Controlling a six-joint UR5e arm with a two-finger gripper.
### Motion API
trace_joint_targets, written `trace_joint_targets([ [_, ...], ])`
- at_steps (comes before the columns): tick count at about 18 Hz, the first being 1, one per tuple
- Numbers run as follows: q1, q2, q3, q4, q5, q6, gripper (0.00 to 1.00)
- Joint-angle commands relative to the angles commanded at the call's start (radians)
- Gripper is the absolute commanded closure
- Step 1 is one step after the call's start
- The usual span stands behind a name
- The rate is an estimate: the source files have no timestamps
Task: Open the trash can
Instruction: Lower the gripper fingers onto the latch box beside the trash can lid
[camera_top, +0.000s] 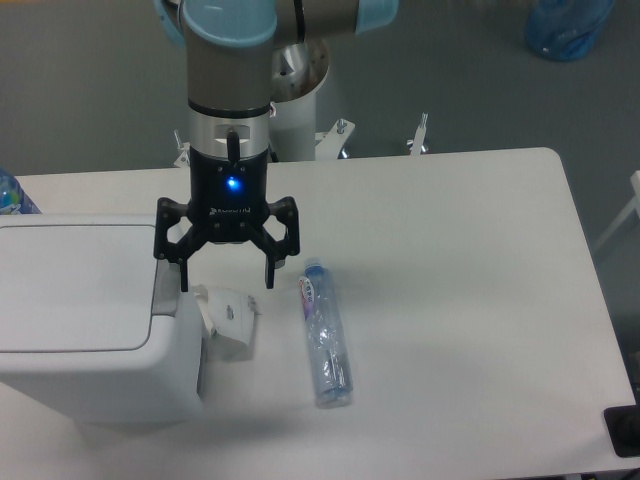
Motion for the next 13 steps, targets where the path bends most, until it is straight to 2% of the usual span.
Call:
trace_joint_targets([
  [13,-0.02,0.003,-0.008,0.002,0.003,0.002,0.0],
])
